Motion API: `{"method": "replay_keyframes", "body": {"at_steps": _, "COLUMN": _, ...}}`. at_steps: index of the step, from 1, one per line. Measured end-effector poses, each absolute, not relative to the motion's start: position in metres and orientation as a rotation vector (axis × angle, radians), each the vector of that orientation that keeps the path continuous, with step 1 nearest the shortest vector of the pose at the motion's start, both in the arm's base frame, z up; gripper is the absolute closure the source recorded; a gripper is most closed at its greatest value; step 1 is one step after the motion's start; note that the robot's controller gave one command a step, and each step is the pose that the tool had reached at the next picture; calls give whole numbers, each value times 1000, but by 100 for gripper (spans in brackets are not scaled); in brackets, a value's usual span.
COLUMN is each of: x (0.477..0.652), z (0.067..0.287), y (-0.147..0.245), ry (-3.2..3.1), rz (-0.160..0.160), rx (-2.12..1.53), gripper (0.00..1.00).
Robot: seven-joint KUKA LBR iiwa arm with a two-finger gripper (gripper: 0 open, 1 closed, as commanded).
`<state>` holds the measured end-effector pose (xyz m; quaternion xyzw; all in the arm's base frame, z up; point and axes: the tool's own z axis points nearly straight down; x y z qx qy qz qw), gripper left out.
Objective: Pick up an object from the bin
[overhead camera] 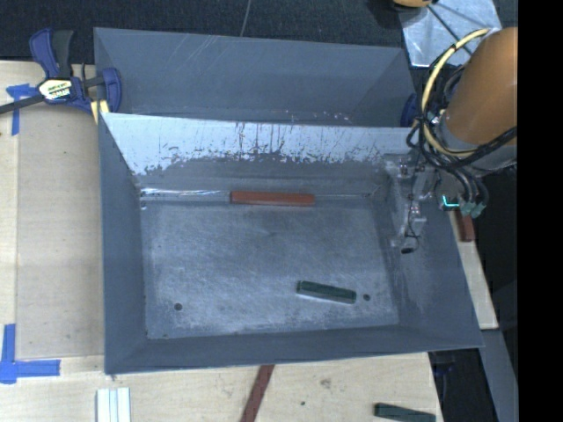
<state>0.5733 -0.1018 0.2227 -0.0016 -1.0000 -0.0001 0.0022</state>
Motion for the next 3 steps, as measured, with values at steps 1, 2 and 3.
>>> {"method": "replay_keyframes", "body": {"at_steps": 1, "x": 575, "z": 228, "y": -101, "ry": -3146, "rz": 1, "rx": -1, "gripper": 0}}
{"method": "replay_keyframes", "body": {"at_steps": 2, "x": 531, "z": 178, "y": -71, "ry": -3149, "rz": 3, "rx": 89, "gripper": 0}}
{"method": "replay_keyframes", "body": {"at_steps": 3, "x": 538, "z": 120, "y": -54, "ry": -3149, "rz": 1, "rx": -18, "gripper": 0}}
